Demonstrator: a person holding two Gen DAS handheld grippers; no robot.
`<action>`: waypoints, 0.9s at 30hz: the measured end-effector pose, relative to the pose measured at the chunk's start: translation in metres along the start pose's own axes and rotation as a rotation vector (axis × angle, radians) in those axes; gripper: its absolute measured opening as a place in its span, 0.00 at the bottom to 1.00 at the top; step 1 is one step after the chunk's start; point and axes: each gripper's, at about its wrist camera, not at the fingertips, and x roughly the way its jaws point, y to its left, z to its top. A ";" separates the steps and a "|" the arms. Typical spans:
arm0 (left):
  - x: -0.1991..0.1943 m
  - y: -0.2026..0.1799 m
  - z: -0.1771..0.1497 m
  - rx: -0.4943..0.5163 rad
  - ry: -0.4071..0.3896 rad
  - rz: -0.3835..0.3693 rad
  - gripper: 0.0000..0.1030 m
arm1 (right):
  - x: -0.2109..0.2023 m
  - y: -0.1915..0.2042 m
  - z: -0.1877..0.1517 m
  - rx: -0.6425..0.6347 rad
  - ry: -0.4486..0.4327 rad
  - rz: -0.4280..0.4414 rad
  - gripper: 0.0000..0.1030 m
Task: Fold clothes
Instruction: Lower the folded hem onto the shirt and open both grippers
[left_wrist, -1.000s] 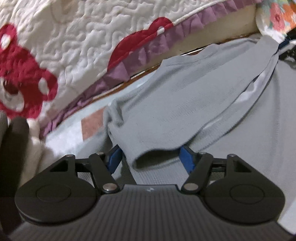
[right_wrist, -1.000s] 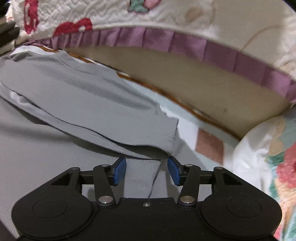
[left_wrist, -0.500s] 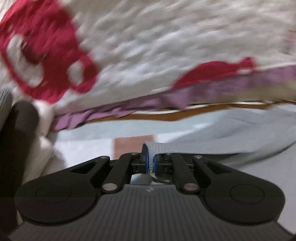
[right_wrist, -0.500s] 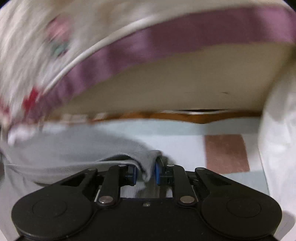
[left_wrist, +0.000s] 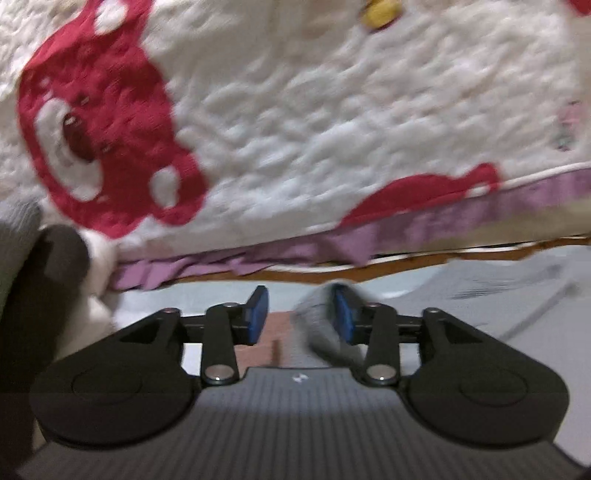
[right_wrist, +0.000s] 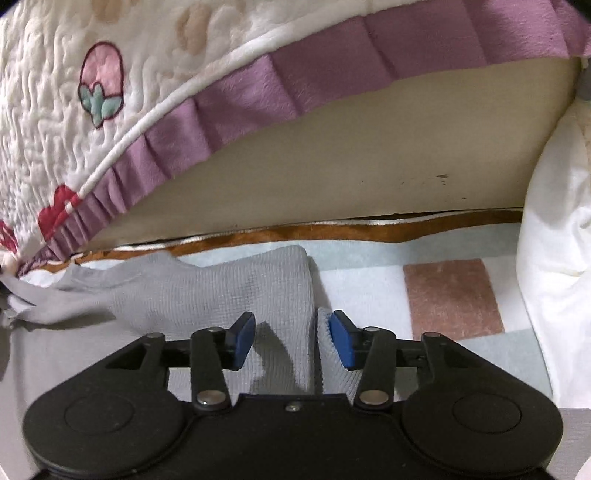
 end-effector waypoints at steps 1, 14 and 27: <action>-0.001 -0.003 -0.001 0.014 0.004 -0.011 0.46 | 0.002 0.001 -0.001 -0.004 -0.003 0.002 0.54; 0.047 0.027 -0.014 -0.229 0.151 -0.018 0.58 | 0.005 0.021 0.015 -0.006 -0.148 0.050 0.04; 0.029 -0.010 -0.005 0.017 0.069 -0.019 0.71 | -0.013 0.070 -0.002 -0.186 -0.139 -0.179 0.42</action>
